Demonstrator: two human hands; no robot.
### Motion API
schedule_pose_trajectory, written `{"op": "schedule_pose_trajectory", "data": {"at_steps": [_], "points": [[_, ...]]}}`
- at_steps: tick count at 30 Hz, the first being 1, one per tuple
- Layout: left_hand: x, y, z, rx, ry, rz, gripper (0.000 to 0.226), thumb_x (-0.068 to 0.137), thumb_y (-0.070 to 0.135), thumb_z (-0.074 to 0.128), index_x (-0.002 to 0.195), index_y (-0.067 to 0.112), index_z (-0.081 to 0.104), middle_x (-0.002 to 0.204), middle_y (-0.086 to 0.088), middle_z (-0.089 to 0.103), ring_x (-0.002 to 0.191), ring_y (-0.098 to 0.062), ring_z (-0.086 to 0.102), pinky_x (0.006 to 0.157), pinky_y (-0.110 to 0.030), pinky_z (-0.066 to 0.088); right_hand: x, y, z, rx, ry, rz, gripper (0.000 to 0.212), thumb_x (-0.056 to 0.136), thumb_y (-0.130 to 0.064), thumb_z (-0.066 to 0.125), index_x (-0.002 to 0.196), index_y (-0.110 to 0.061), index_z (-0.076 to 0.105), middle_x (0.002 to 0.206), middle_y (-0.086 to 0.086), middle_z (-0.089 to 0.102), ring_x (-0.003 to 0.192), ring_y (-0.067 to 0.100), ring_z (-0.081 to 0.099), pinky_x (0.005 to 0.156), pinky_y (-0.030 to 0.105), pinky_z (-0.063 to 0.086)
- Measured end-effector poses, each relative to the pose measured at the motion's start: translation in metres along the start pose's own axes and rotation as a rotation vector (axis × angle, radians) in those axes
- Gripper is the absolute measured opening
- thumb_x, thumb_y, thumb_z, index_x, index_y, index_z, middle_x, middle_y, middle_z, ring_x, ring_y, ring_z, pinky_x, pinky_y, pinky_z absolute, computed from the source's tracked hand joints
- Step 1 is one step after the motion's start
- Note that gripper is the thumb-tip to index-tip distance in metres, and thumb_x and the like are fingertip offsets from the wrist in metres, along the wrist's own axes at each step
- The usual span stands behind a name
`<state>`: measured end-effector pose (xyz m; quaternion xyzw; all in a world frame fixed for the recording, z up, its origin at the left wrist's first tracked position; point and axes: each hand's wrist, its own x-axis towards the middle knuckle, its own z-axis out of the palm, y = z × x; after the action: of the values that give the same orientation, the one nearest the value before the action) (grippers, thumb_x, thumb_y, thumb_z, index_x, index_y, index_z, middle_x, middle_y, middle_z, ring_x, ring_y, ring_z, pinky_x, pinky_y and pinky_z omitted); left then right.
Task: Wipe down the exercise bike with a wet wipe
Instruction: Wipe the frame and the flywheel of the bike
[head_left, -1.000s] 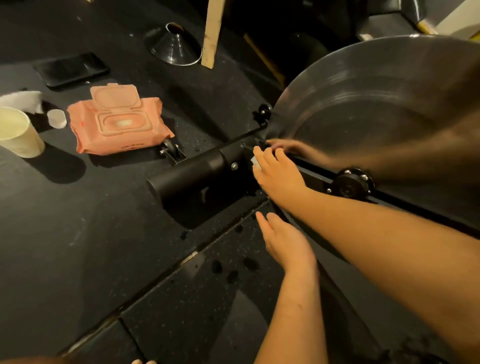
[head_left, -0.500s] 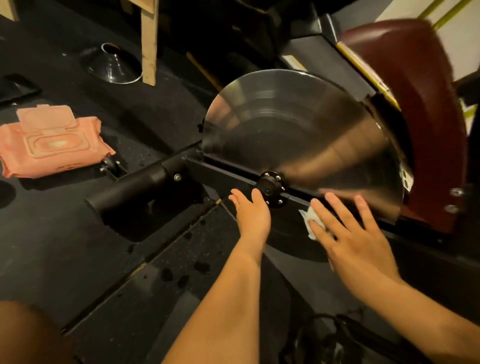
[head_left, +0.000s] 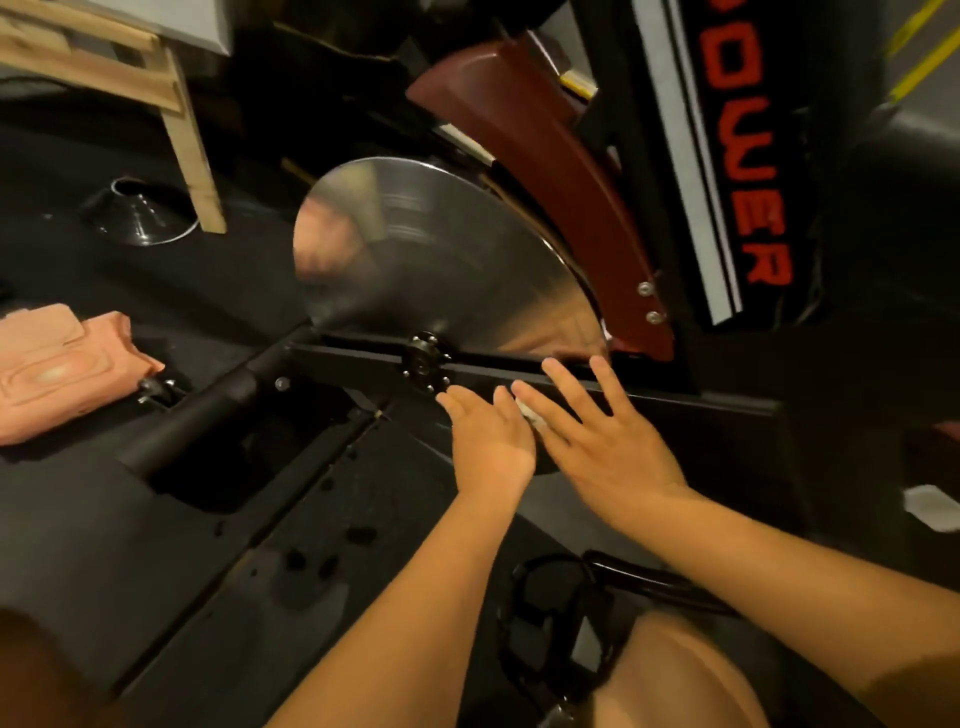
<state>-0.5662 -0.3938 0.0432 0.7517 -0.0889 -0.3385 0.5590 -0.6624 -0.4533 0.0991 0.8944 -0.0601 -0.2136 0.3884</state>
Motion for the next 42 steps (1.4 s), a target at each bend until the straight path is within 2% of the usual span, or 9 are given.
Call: {"op": "schedule_pose_trajectory", "data": {"at_steps": [2, 8, 14, 17, 21, 26, 30, 37, 42], "points": [[0.004, -0.003, 0.006, -0.002, -0.014, -0.02, 0.066, 0.106, 0.036, 0.032, 0.156, 0.002, 0.005, 0.162, -0.018, 0.017, 0.143, -0.031, 0.034, 0.116, -0.043, 0.032, -0.023, 0.009, 0.011, -0.025, 0.058, 0.048, 0.08, 0.098, -0.032, 0.043, 0.151, -0.012, -0.013, 0.151, 0.012, -0.04, 0.136, 0.041, -0.038, 0.1, 0.063, -0.033], [0.033, -0.023, -0.009, 0.11, -0.06, -0.09, 0.07, 0.099, 0.055, 0.04, 0.144, 0.001, 0.035, 0.144, -0.018, 0.045, 0.126, -0.035, 0.05, 0.107, -0.046, 0.041, -0.076, 0.036, 0.015, 0.114, 0.298, 0.167, 0.084, 0.065, -0.022, 0.077, 0.142, -0.011, 0.042, 0.16, 0.018, 0.016, 0.148, 0.04, 0.008, 0.115, 0.062, -0.008], [0.04, -0.024, -0.011, 0.257, -0.026, -0.062, 0.071, 0.1, 0.053, 0.04, 0.146, -0.002, 0.032, 0.158, -0.021, 0.025, 0.143, -0.038, 0.03, 0.115, -0.044, 0.03, -0.139, 0.061, 0.017, 0.088, 0.658, 0.445, 0.034, 0.092, -0.006, 0.044, 0.117, -0.016, 0.065, 0.128, 0.015, 0.049, 0.109, 0.038, 0.045, 0.091, 0.053, 0.033], [0.009, -0.009, -0.005, 0.349, 0.049, 0.233, 0.073, 0.103, 0.037, 0.042, 0.155, -0.002, 0.009, 0.164, -0.019, -0.007, 0.152, -0.032, -0.008, 0.124, -0.042, 0.006, -0.124, 0.054, 0.014, 0.128, 0.699, 0.441, 0.033, 0.098, -0.005, 0.038, 0.109, -0.01, 0.069, 0.094, 0.011, 0.059, 0.076, 0.033, 0.051, 0.066, 0.042, 0.032], [-0.045, 0.01, 0.017, 0.4, -0.118, 0.63, 0.084, 0.1, 0.034, 0.05, 0.156, 0.007, -0.007, 0.163, -0.009, -0.021, 0.151, -0.022, -0.016, 0.124, -0.038, 0.012, -0.075, 0.031, 0.009, 0.116, 0.656, 0.412, 0.036, 0.096, -0.005, 0.036, 0.1, -0.007, 0.072, 0.081, 0.008, 0.059, 0.075, 0.028, 0.053, 0.064, 0.039, 0.03], [-0.069, 0.022, 0.025, 0.533, 0.044, 1.218, 0.069, 0.088, 0.018, 0.061, 0.149, 0.005, 0.03, 0.158, -0.017, 0.027, 0.149, -0.03, 0.021, 0.119, -0.047, 0.029, -0.094, 0.035, 0.01, 0.218, 0.642, 0.391, 0.019, 0.088, -0.01, 0.053, 0.079, -0.011, 0.069, 0.087, 0.009, 0.064, 0.079, 0.029, 0.058, 0.066, 0.04, 0.036], [-0.076, 0.036, 0.038, 0.569, -0.05, 1.516, 0.043, 0.088, 0.024, 0.064, 0.127, 0.009, 0.056, 0.129, -0.01, 0.057, 0.121, -0.026, 0.051, 0.1, -0.041, 0.047, -0.15, 0.049, 0.03, 0.216, 0.675, 0.541, 0.021, 0.097, -0.013, 0.046, 0.104, -0.012, 0.065, 0.104, 0.011, 0.068, 0.086, 0.033, 0.059, 0.07, 0.042, 0.037], [-0.08, 0.039, 0.035, 0.539, -0.093, 1.408, 0.028, 0.085, 0.018, 0.067, 0.111, 0.009, 0.064, 0.107, -0.007, 0.06, 0.092, -0.022, 0.057, 0.077, -0.036, 0.05, -0.131, 0.047, 0.03, 0.297, 0.782, 0.456, 0.018, 0.094, -0.002, 0.052, 0.091, -0.007, 0.07, 0.09, 0.012, 0.067, 0.074, 0.03, 0.062, 0.061, 0.041, 0.042], [-0.055, 0.018, -0.018, 0.764, -0.143, 1.085, 0.04, 0.088, 0.019, 0.065, 0.127, 0.01, 0.058, 0.117, -0.007, 0.058, 0.105, -0.023, 0.058, 0.084, -0.036, 0.054, -0.08, 0.019, 0.023, 0.333, 0.692, 0.358, 0.032, 0.084, -0.001, 0.043, 0.099, -0.002, 0.072, 0.081, 0.012, 0.063, 0.075, 0.032, 0.061, 0.065, 0.038, 0.03]]}}
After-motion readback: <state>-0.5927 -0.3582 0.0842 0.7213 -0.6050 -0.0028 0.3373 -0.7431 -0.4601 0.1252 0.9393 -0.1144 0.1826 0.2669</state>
